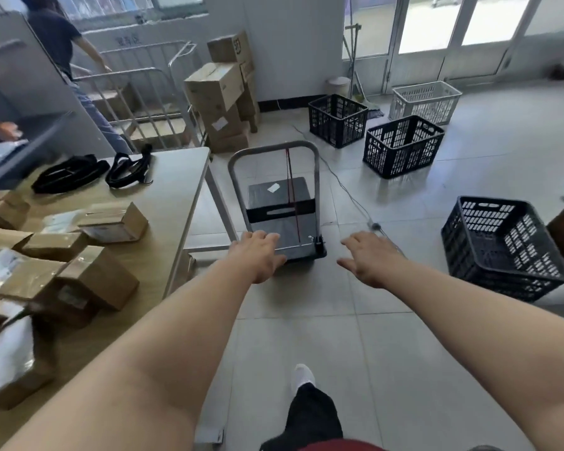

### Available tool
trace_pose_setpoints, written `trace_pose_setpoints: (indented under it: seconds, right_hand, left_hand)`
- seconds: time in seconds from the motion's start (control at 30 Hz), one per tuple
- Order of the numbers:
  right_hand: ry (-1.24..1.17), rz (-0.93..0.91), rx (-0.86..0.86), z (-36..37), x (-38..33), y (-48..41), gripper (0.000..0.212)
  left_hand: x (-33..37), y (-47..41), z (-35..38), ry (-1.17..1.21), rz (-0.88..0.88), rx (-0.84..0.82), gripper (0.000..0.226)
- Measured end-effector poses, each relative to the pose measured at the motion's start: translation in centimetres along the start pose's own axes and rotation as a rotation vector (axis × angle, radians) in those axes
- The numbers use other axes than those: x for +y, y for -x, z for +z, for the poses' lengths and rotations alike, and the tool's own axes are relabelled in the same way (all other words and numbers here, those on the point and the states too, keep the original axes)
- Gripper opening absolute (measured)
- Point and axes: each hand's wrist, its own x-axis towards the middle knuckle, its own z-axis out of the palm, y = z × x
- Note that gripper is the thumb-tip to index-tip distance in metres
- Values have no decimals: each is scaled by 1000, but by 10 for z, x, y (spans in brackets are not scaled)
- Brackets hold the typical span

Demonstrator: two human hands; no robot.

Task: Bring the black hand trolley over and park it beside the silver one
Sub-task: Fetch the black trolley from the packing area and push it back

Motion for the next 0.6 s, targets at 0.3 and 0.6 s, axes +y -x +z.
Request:
trace_pose_setpoints:
  seconds: [0.3,0.6]
  right_hand:
    - [-20,-37,20,-64,13,-185,53]
    - [12,-161,-16,-90,50,-341,55]
  left_hand:
    - [-55,-189,-68,55,-111,-4,59]
    - [-66,-314,-82,88,-214,-46,60]
